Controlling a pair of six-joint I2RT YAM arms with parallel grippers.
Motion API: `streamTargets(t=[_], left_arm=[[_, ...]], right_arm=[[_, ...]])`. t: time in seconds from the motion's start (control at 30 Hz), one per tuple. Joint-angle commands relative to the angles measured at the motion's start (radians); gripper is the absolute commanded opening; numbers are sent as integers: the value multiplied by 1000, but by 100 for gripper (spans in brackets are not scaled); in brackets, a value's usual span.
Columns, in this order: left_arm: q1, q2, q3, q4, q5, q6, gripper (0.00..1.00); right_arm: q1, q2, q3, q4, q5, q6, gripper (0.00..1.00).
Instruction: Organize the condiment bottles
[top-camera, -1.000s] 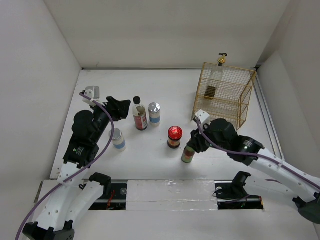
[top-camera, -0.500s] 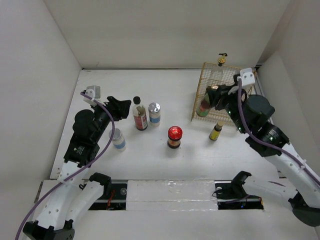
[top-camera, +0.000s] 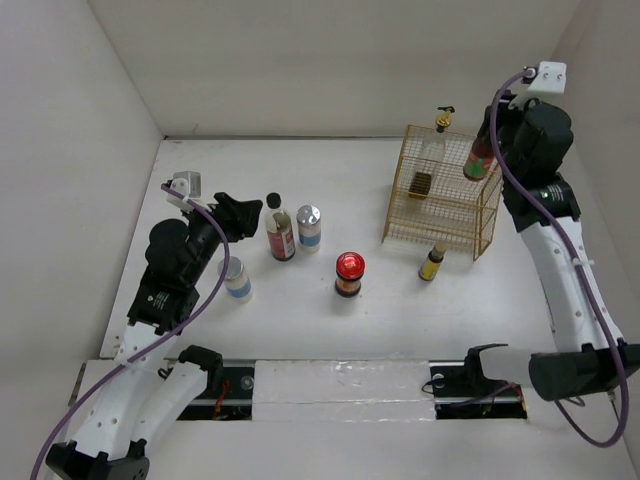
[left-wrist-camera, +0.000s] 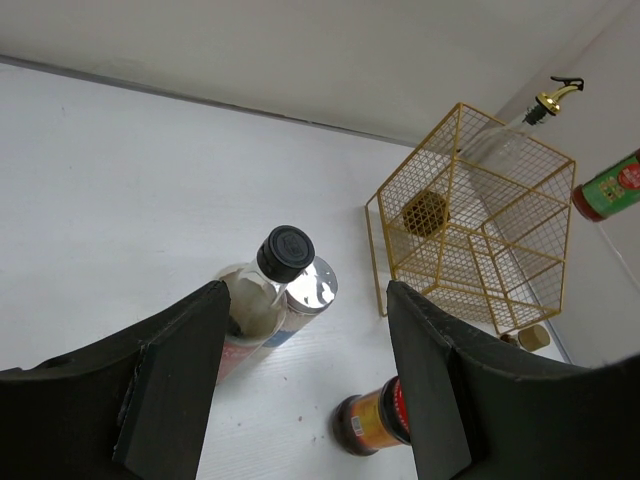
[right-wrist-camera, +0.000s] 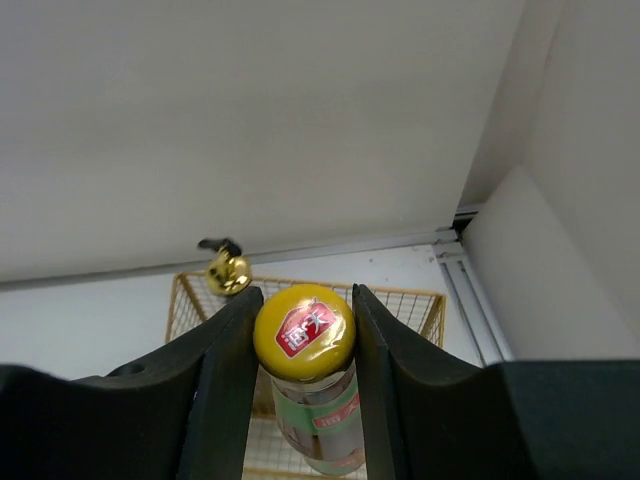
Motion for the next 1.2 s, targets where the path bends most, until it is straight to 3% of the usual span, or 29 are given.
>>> streamTargets(t=[0.0, 0.3, 0.53, 0.87, 1.17], left_arm=[[5, -5, 9, 47, 20, -6, 60], [5, -5, 9, 47, 1, -6, 60], [5, 5, 9, 47, 1, -6, 60], [5, 14, 9, 47, 1, -6, 60], [5, 23, 9, 47, 10, -6, 60]], right_arm=[[-66, 52, 118, 212, -84, 7, 10], [-186, 264, 242, 258, -181, 42, 8], [-195, 298, 271, 276, -190, 42, 8], [-214, 265, -23, 362, -201, 94, 8], [-214, 265, -177, 420, -201, 135, 8]])
